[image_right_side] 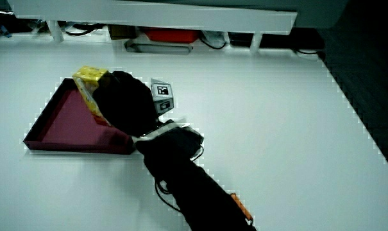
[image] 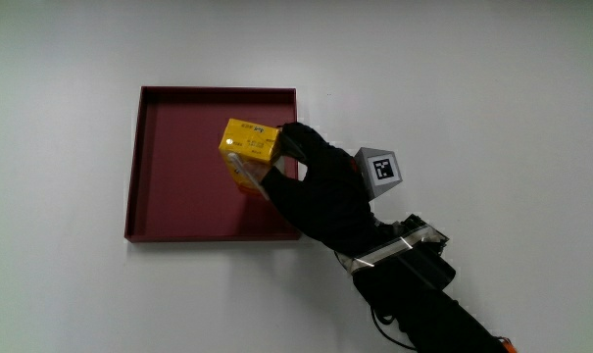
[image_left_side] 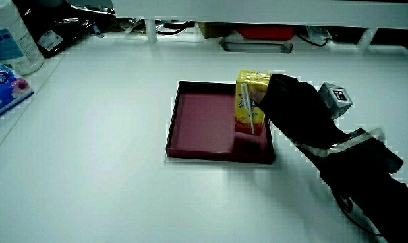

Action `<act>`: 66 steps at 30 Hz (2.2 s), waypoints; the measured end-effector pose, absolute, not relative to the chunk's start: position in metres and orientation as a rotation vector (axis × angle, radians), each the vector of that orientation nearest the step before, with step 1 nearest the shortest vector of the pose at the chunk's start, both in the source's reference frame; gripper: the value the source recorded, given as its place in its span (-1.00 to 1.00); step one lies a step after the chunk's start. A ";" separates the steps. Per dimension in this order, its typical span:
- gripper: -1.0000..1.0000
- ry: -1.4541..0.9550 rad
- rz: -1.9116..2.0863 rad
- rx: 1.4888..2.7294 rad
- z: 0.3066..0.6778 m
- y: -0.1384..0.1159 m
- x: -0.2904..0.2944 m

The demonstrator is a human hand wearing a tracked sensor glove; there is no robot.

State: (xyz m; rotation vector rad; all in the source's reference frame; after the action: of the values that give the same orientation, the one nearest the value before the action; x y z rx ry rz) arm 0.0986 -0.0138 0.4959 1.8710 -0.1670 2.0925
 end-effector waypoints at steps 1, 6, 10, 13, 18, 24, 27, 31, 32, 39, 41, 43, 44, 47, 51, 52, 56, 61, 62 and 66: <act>0.00 -0.167 2.086 1.869 0.498 -0.013 0.096; 0.00 -0.156 2.067 1.821 0.510 -0.009 0.087; 0.00 -0.139 2.058 1.800 0.519 -0.006 0.084; 0.00 -0.127 2.051 1.794 0.524 -0.003 0.083; 0.00 -0.102 2.077 1.741 0.536 0.000 0.087; 0.00 -0.118 2.069 1.722 0.537 0.002 0.088; 0.00 -0.127 2.073 1.711 0.537 0.003 0.087; 0.00 -0.125 2.067 1.709 0.536 0.004 0.087; 0.04 -0.125 2.058 1.722 0.537 0.004 0.087; 0.32 -0.117 2.048 1.730 0.540 0.004 0.089; 0.40 -0.123 2.063 1.722 0.537 0.005 0.088; 0.48 -0.119 2.049 1.733 0.537 0.006 0.089; 0.52 -0.129 2.049 1.739 0.536 0.006 0.090; 0.64 -0.152 2.013 1.750 0.531 0.005 0.094; 0.80 -0.187 1.984 1.775 0.520 0.002 0.103; 0.84 -0.208 1.983 1.774 0.518 0.000 0.106; 1.00 -0.297 1.847 1.820 0.500 -0.005 0.117; 1.00 -0.353 1.676 1.840 0.477 -0.007 0.132; 1.00 -0.339 1.595 1.873 0.476 -0.006 0.137; 1.00 -0.356 1.553 1.832 0.462 -0.004 0.151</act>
State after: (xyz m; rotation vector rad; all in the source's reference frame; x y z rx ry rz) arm 0.1509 -0.0039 0.4617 1.8320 -0.3555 1.5532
